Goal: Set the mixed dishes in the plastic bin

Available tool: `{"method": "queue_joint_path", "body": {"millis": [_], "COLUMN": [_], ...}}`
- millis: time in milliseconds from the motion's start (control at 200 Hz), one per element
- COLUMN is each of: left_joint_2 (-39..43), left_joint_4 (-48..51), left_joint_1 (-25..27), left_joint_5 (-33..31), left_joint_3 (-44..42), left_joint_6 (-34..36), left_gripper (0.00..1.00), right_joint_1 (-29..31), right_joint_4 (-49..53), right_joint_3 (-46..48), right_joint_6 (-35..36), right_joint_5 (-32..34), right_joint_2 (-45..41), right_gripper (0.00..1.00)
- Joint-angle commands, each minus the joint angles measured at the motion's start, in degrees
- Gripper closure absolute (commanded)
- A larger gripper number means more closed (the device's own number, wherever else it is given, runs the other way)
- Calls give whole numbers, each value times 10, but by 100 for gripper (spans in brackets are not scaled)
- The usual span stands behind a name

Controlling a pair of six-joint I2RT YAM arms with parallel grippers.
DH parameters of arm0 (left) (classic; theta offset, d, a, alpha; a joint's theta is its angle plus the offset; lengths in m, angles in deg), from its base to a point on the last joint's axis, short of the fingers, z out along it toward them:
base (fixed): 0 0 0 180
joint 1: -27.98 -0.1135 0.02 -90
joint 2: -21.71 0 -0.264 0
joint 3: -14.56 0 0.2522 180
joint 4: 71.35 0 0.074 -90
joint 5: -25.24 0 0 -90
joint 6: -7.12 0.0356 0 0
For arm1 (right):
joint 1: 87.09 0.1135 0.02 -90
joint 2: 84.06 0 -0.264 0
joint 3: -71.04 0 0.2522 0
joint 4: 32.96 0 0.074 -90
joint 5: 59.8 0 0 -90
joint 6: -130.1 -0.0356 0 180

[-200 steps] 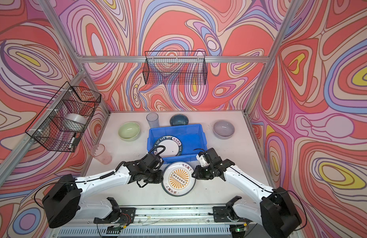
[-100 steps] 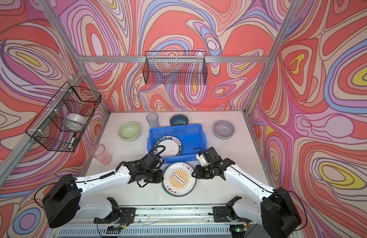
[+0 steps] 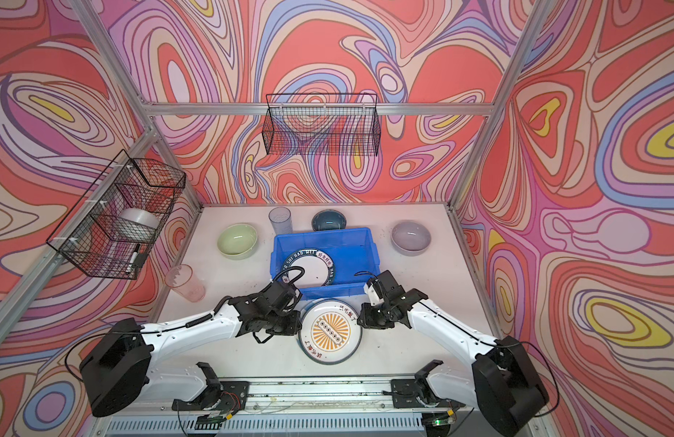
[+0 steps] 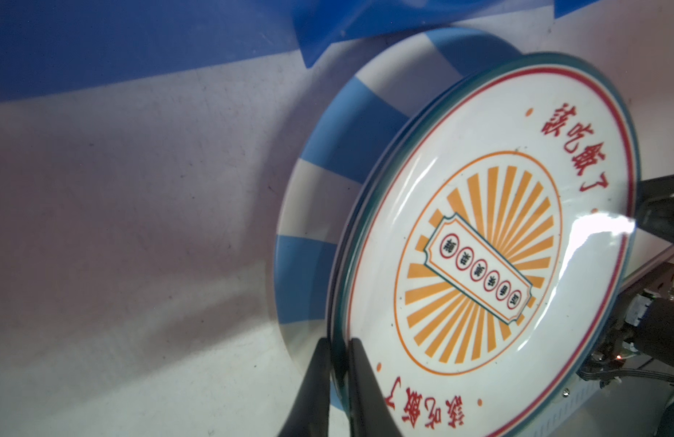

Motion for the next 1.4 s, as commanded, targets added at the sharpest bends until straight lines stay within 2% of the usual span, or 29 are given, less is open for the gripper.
{"method": "queue_joint_path", "body": {"millis": [0,160,526,836,1082,1392], "left_joint_2": [-15,-18,-15,-14,-9,4], "left_joint_4": [17,14,14,9,0,6], "left_joint_1": [5,4,4,4,5,4], "left_joint_5": [-6,-4,-5,-8,-3,-13], "left_joint_3": [-1,0,-4,-9,-15,-12], "left_joint_6": [-8,-8,-9,-16,-21,-21], "left_gripper": [87,87,87,88,88,87], "right_joint_1": [4,4,4,4,4,4], "right_joint_4": [-10,-44,-76,-187,-206,-153], "right_joint_3": [-8,-1,10,40,38,18], "right_joint_6": [-4,-13,-30,-79,-86,-61], "right_joint_5": [-15,-65,-104,-186,-197,-140], "right_joint_2": [-3,-10,-18,-28,-20,-11], "right_gripper": [73,74,76,76,76,85]}}
